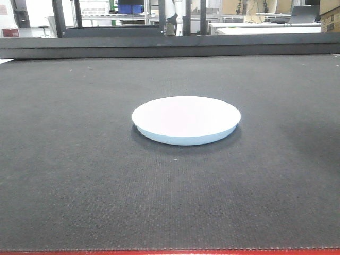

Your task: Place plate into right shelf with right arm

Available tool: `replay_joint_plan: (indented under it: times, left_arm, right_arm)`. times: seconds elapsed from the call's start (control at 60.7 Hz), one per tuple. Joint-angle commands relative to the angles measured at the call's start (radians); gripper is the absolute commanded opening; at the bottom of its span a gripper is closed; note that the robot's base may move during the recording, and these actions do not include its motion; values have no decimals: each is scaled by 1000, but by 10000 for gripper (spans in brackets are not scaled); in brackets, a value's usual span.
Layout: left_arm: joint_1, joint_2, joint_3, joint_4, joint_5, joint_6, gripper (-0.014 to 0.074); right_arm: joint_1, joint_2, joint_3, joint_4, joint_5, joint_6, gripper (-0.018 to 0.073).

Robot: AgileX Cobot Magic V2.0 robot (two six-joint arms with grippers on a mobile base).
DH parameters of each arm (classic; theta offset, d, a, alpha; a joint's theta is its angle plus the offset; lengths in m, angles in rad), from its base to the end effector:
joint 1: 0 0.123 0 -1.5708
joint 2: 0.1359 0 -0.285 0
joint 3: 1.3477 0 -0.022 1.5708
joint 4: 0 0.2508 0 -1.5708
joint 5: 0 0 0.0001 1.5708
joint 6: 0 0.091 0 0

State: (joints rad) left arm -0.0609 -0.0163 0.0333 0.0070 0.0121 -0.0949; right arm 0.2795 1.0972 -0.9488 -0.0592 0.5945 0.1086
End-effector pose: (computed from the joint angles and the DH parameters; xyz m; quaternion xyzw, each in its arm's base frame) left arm 0.0564 -0.0034 0.2017 -0.0093 0.6862 -0.0540 0.7253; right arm 0.2213 0.0604 0.3430 -0.0912 0.8922 0.0599 0.4382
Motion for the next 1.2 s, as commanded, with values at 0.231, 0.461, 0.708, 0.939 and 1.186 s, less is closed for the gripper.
replay_joint_plan:
  times: [0.231, 0.461, 0.708, 0.939, 1.186]
  left_arm:
    - [2, -11, 7, 0, -89, -6, -47]
    - [2, -11, 7, 0, -89, -6, -47]
    - [2, -11, 7, 0, -89, -6, -47]
    - [2, -11, 7, 0, -89, -6, -47]
    - [2, -11, 7, 0, -89, -6, -47]
  right_arm:
    - [137, 360, -316, -149, -36, 196, 568]
    - [146, 577, -399, -168, -42, 231, 568]
    - [146, 699, -418, -196, -108, 231, 568]
    - [145, 749, -418, -216, -133, 231, 568]
    - [146, 771, -418, -216, -141, 231, 483]
